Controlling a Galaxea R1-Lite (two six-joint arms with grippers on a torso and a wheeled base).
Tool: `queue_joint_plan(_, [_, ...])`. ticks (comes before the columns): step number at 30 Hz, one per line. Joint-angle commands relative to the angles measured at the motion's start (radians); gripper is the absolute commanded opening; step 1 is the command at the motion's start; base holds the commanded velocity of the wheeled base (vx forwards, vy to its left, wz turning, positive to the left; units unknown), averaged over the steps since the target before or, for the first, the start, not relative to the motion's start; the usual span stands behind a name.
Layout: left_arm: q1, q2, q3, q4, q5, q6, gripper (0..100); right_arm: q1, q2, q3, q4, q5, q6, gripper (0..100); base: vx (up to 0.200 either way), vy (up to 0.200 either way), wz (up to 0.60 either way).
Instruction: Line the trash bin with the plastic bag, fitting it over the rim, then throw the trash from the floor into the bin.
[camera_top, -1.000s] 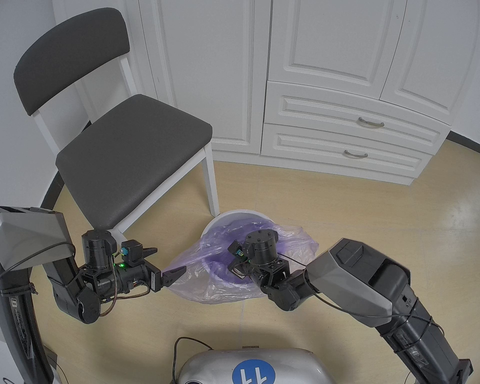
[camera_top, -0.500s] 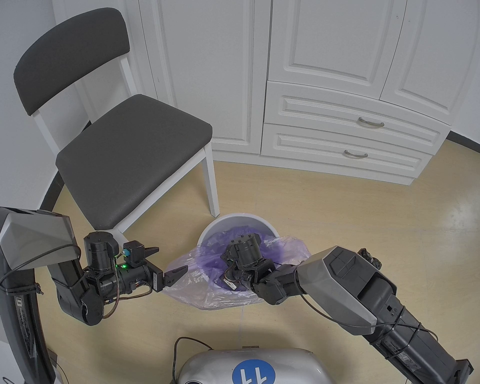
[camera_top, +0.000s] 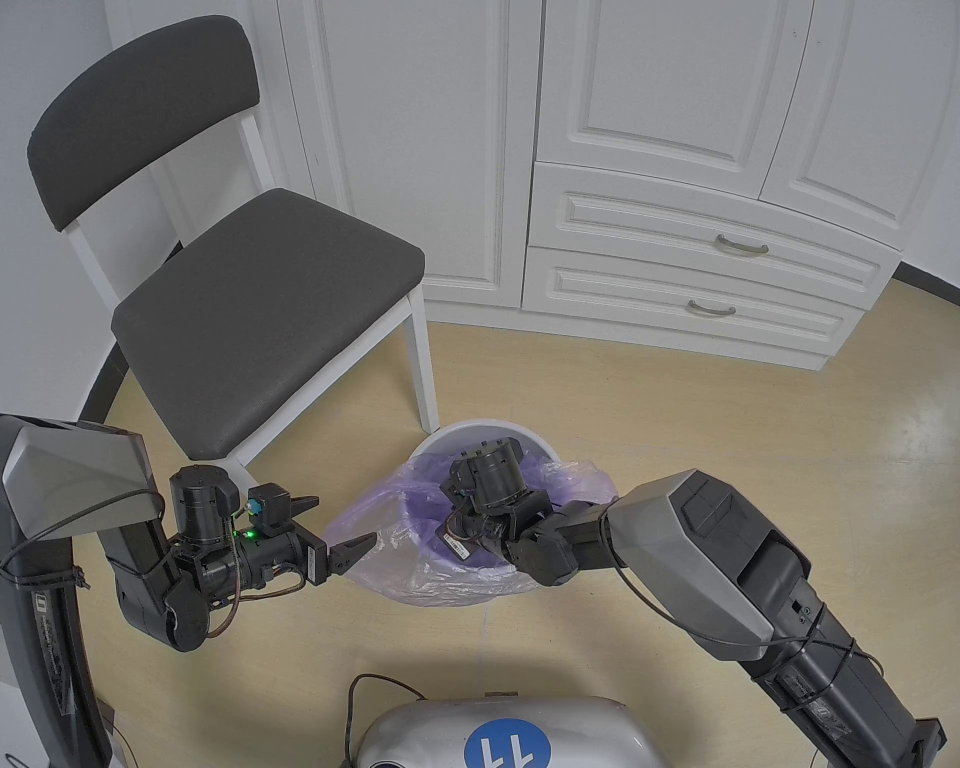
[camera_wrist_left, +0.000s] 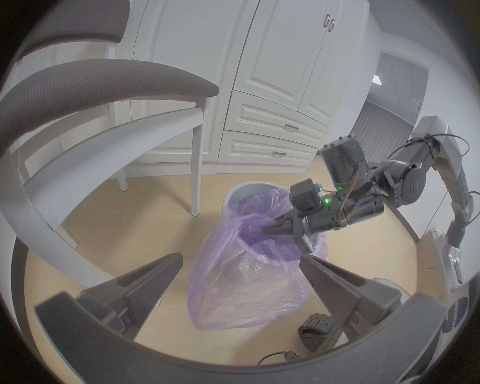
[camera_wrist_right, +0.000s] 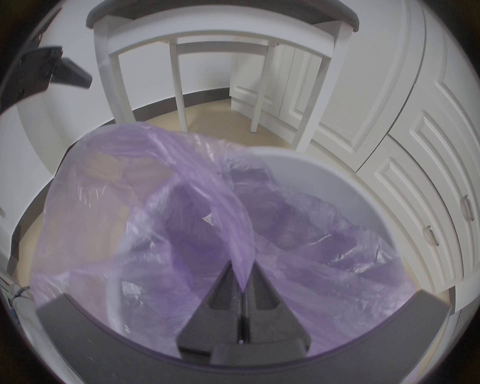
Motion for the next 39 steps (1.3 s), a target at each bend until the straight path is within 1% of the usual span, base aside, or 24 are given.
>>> queue_joint_plan(1, [0.0,0.001,-0.001,0.0,0.0,0.0,100,-0.003,-0.049,0.0,0.002,0.0,0.0,0,0.0,0.0,0.0])
queue_joint_plan(9, [0.0,0.001,-0.001,0.0,0.0,0.0,100,-0.028,-0.072,0.0,0.002,0.0,-0.002,0,0.0,0.0,0.0])
queue_joint_plan(16, [0.0,0.001,-0.006,-0.001,0.0,-0.002,100,-0.051,-0.078,0.0,-0.034,-0.011,-0.002,0,0.0,0.0,0.0])
queue_joint_plan(20, [0.0,0.001,-0.007,-0.017,0.0,-0.005,100,-0.06,-0.073,0.0,-0.187,-0.037,-0.002,0,0.0,0.0,0.0])
queue_joint_plan(23, [-0.002,0.002,-0.006,-0.037,0.0,-0.017,100,-0.059,-0.059,0.0,-0.301,-0.108,-0.003,0,0.0,0.0,0.0])
queue_joint_plan(25, [-0.003,0.004,-0.006,-0.052,0.0,-0.029,100,-0.055,-0.033,0.0,-0.391,-0.141,-0.003,0,0.0,0.0,0.0])
queue_joint_plan(28, [-0.009,0.008,-0.003,-0.067,0.002,-0.034,100,-0.059,0.001,0.0,-0.492,-0.15,-0.003,0,0.0,0.0,0.0])
queue_joint_plan(33, [-0.019,0.01,0.005,-0.077,0.003,-0.032,100,-0.055,0.025,0.0,-0.551,-0.147,-0.003,0,0.0,0.0,0.0])
queue_joint_plan(37, [-0.019,0.014,0.005,-0.078,0.002,-0.032,100,-0.046,0.011,0.0,-0.552,-0.149,-0.003,0,0.0,0.0,0.0])
queue_joint_plan(38, [-0.019,0.017,0.005,-0.081,0.002,-0.032,100,-0.045,0.005,0.0,-0.551,-0.149,-0.003,100,0.0,0.0,0.0])
queue_joint_plan(39, [-0.019,0.021,0.008,-0.09,0.002,-0.034,100,-0.045,-0.004,0.0,-0.546,-0.149,-0.003,100,0.0,0.0,0.0])
